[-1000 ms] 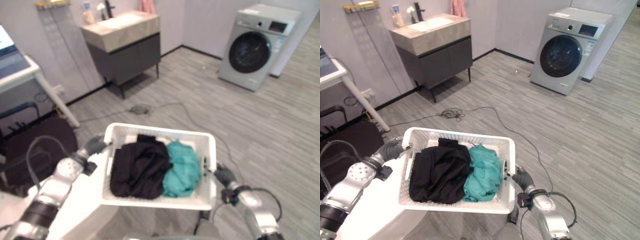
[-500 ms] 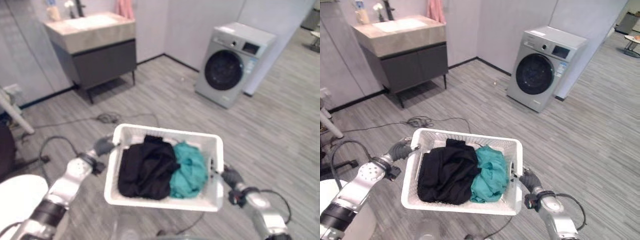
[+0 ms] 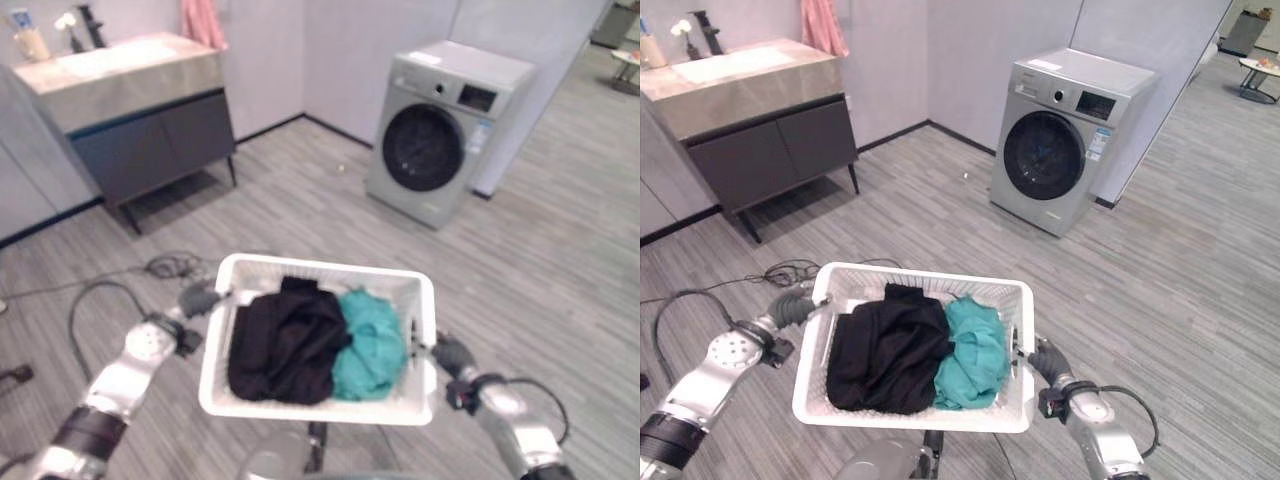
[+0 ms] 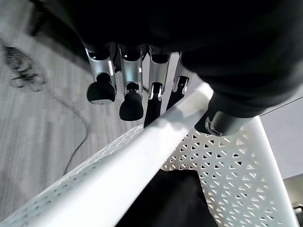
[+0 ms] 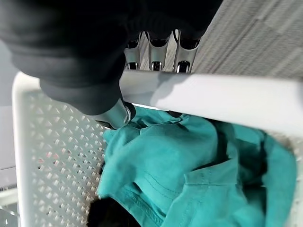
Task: Grab the laundry basket,head to the washer,open it,put in the laundry and shut it.
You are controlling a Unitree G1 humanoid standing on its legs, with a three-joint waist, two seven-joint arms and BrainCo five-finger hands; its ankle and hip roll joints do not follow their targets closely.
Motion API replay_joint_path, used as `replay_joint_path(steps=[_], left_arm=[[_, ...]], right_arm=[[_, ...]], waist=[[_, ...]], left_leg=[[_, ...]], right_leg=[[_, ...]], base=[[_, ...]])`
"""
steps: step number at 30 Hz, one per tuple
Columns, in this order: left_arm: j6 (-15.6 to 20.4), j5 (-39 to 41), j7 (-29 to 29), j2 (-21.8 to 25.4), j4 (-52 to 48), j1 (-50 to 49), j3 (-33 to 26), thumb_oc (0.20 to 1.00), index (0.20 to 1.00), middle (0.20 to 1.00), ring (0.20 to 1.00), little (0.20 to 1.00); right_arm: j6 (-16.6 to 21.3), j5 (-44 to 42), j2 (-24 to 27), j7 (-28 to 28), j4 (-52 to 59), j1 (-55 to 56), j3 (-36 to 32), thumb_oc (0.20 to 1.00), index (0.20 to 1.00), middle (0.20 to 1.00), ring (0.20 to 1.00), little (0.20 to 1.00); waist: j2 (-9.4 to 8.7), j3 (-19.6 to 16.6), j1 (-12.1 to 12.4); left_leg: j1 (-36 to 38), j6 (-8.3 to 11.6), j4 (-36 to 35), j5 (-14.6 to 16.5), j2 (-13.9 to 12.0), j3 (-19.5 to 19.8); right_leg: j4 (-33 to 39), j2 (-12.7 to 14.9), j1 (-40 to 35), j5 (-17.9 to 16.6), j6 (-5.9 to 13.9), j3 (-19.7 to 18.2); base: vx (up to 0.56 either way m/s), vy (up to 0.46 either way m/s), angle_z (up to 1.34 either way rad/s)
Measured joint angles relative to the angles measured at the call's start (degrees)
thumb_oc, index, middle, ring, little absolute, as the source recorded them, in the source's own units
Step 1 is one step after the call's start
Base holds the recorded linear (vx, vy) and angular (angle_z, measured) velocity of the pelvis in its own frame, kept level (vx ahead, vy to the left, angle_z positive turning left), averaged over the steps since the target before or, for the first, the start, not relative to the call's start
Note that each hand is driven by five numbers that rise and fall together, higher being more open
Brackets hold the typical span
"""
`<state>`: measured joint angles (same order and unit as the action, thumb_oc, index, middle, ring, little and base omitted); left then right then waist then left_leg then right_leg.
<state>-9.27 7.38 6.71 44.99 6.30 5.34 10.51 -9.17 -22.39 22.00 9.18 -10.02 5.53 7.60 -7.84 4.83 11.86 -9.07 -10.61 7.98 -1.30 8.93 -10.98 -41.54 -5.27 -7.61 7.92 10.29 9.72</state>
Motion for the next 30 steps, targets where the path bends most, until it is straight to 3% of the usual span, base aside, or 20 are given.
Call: replay_joint_path(steps=[1,2,3,4,5,7,9,10,13,15,16,17,19,20,23,24,25,26,28,30], left_arm=[[-0.1,0.0,0.0,-0.4,0.0,-0.1,0.2,0.200,0.200,0.200,0.200,0.200],[0.0,0.0,-0.1,-1.1,0.0,0.0,0.1,0.200,0.200,0.200,0.200,0.200],[0.0,0.0,-0.7,-2.7,-0.1,0.6,-0.2,0.200,0.200,0.200,0.200,0.200],[0.0,0.0,-0.9,-2.8,0.0,1.5,0.2,0.200,0.200,0.200,0.200,0.200],[0.0,0.0,-0.8,-2.9,0.0,2.6,0.6,0.200,0.200,0.200,0.200,0.200],[-0.1,0.0,-0.7,-3.1,0.1,3.3,1.0,0.200,0.200,0.200,0.200,0.200],[-0.1,0.0,-1.0,-3.5,0.3,3.9,1.7,0.200,0.200,0.200,0.200,0.200],[-0.1,0.0,-0.3,-3.0,0.5,3.7,2.5,0.200,0.200,0.200,0.200,0.200],[0.0,0.0,-0.6,-4.2,1.2,0.4,2.2,0.200,0.200,0.200,0.200,0.200],[0.0,0.0,-0.5,-4.6,1.3,-1.0,2.6,0.200,0.200,0.200,0.200,0.200],[0.0,0.0,-0.8,-5.4,1.3,-1.4,2.6,0.200,0.200,0.200,0.200,0.200],[0.0,-0.1,-0.8,-5.5,1.3,-1.4,2.8,0.200,0.200,0.200,0.200,0.200],[-0.1,-0.7,-0.9,-8.0,2.0,-1.3,3.1,0.200,0.200,0.200,0.200,0.200],[0.1,-0.7,-0.9,-8.3,2.0,-1.6,3.1,0.200,0.200,0.200,0.200,0.200],[0.3,-0.6,-1.3,-8.9,2.8,1.2,3.7,0.200,0.200,0.200,0.200,0.200],[0.3,-0.6,-1.4,-8.9,3.0,2.4,4.3,0.200,0.200,0.200,0.200,0.200],[0.2,-0.6,-1.4,-8.5,3.0,3.2,4.5,0.200,0.200,0.200,0.200,0.200],[0.1,-0.6,-1.6,-8.1,3.0,3.1,4.5,0.200,0.200,0.200,0.200,0.200],[0.1,-0.5,-1.6,-7.2,2.9,3.3,4.5,0.200,0.200,0.200,0.200,0.200],[0.1,-0.2,-1.8,-7.0,2.9,5.8,5.1,0.200,0.200,0.200,0.200,0.200]], right_arm=[[-0.4,1.2,0.0,0.0,0.1,-0.4,-0.5,0.200,0.200,0.200,0.200,0.200],[-0.3,1.6,0.2,0.0,0.1,-0.4,-0.7,0.200,0.200,0.200,0.200,0.200],[-0.1,1.8,0.6,0.0,0.2,-0.6,-1.3,0.200,0.200,0.200,0.200,0.200],[0.1,2.0,0.7,0.0,0.2,-0.9,-1.9,0.200,0.200,0.200,0.200,0.200],[0.2,2.0,0.8,0.0,0.3,-1.1,-2.7,0.200,0.200,0.200,0.200,0.200],[0.3,2.0,1.1,0.2,0.5,-0.2,-2.1,0.200,0.200,0.200,0.200,0.200],[1.0,2.0,0.6,0.2,0.7,1.4,-3.0,0.200,0.200,0.200,0.200,0.200],[1.0,2.0,0.8,0.4,0.4,1.8,-3.1,0.200,0.200,0.200,0.200,0.200],[0.9,2.0,0.5,0.9,0.2,3.2,-3.2,0.200,0.200,0.200,0.200,0.200],[0.8,2.0,0.7,0.9,-0.8,2.9,-3.6,0.200,0.200,0.200,0.200,0.200],[0.3,2.1,1.1,0.9,-1.2,2.4,-3.7,0.200,0.200,0.200,0.200,0.200],[0.1,2.1,1.3,1.0,-1.2,2.5,-3.7,0.200,0.200,0.200,0.200,0.200],[-0.3,2.1,2.4,1.5,-2.2,2.6,-4.2,0.200,0.200,0.200,0.200,0.200],[0.0,2.0,3.2,1.7,-2.0,2.5,-4.6,0.200,0.200,0.200,0.200,0.200],[0.8,1.7,4.2,1.6,-0.4,1.8,-6.0,0.200,0.200,0.200,0.200,0.200],[0.8,1.4,4.6,1.5,-0.4,1.9,-6.0,0.200,0.200,0.200,0.200,0.200],[0.8,0.5,4.5,1.1,-0.2,2.2,-5.7,0.200,0.200,0.200,0.200,0.200],[0.8,-0.2,4.3,0.5,0.1,2.6,-5.0,0.200,0.200,0.200,0.200,0.200],[0.9,-0.3,3.4,-0.1,0.2,2.2,-5.0,0.200,0.200,0.200,0.200,0.200],[1.3,-0.7,3.0,-1.4,0.2,1.6,-5.5,0.200,0.200,0.200,0.200,0.200]], waist=[[1.15,0.4,0.0],[2.64,0.6,-0.5],[6.46,1.5,-1.4],[7.60,2.4,-2.3],[9.85,3.8,-3.6],[10.92,4.5,-5.2],[10.97,5.1,-6.7],[8.67,5.3,-8.0],[6.14,3.6,-7.3],[8.02,3.9,-7.0],[9.70,4.1,-7.2],[9.56,4.2,-7.7],[9.68,4.2,-8.6],[9.73,3.9,-8.6],[8.27,2.7,-11.3],[7.97,2.7,-11.8],[6.98,2.4,-11.1],[6.27,2.3,-9.9],[4.80,3.0,-9.3],[3.49,4.8,-8.8]], left_leg=[[2.6,-0.50,0.7,1.9,0.1,0.7],[3.8,-0.17,0.8,3.2,-0.3,1.8],[5.4,-0.17,0.9,4.5,-2.1,3.4],[6.4,0.28,0.9,4.8,-3.0,4.4],[7.4,1.51,0.4,3.6,-4.5,6.3],[9.7,2.60,0.0,5.1,-5.5,10.5],[10.4,4.26,0.6,7.1,-6.4,15.3],[11.4,5.66,-0.3,7.8,-5.6,17.5],[13.3,8.58,-0.1,11.4,-5.4,19.5],[15.7,11.40,-0.7,13.8,-8.0,21.3],[17.1,12.52,-0.7,14.4,-11.1,21.7],[18.0,12.36,-1.0,14.1,-11.9,21.6],[22.8,13.83,-1.3,13.4,-14.2,21.3],[23.8,14.13,0.2,12.8,-15.2,20.8],[15.0,15.68,17.7,12.1,-16.7,21.6],[10.3,15.60,27.6,10.6,-17.2,20.2],[2.9,11.38,40.2,2.2,-17.8,19.1],[-0.1,10.00,46.2,-2.5,-18.0,19.1],[-5.8,10.57,53.9,-1.0,-18.2,17.6],[-13.9,10.16,50.2,2.5,-20.4,12.5]], right_leg=[[-12.0,4.6,4.6,-1.6,2.85,1.5],[-14.5,6.1,6.7,-1.1,2.45,1.2],[-17.3,8.3,12.2,-0.6,2.59,0.3],[-19.3,9.4,15.9,0.0,1.51,-0.1],[-19.0,10.1,19.8,1.2,-0.57,-0.6],[-11.9,10.4,25.9,1.0,0.19,-3.8],[3.0,8.5,26.1,0.7,-1.53,-7.9],[21.6,9.4,24.7,-2.0,-3.01,-10.8],[30.9,13.8,24.3,-4.6,-3.86,-6.6],[30.2,12.8,23.3,-7.4,-4.16,-1.2],[27.6,9.8,23.0,-7.3,-4.30,-0.8],[26.2,9.1,22.3,-8.2,-6.36,-0.8],[22.6,7.1,19.1,-3.6,-10.78,-0.2],[22.8,6.0,17.3,-2.3,-10.94,0.2],[25.6,4.0,13.7,-0.9,-13.59,2.9],[26.6,3.2,12.8,-0.7,-14.70,4.0],[28.7,1.3,10.8,-1.1,-19.74,3.7],[30.9,0.9,8.7,-1.8,-20.48,3.8],[33.2,0.2,5.5,-2.2,-21.02,4.0],[35.2,-0.1,3.6,-1.5,-21.63,4.0]], base=[[0.21,0.110,-0.16],[0.28,0.102,0.05],[0.18,0.056,0.25],[0.14,0.020,0.54],[0.24,-0.075,0.80],[0.44,-0.175,0.82],[0.47,-0.225,1.24],[0.62,-0.258,1.49],[0.37,-0.147,0.64],[0.51,-0.249,0.34],[0.45,-0.240,0.30],[0.48,-0.274,0.33],[0.31,-0.187,0.11],[0.38,-0.345,-0.06],[0.34,-0.461,0.29],[0.25,-0.479,0.45],[0.19,-0.332,0.03],[0.14,-0.256,-0.21],[0.19,-0.086,-0.05],[0.20,0.025,0.21]])
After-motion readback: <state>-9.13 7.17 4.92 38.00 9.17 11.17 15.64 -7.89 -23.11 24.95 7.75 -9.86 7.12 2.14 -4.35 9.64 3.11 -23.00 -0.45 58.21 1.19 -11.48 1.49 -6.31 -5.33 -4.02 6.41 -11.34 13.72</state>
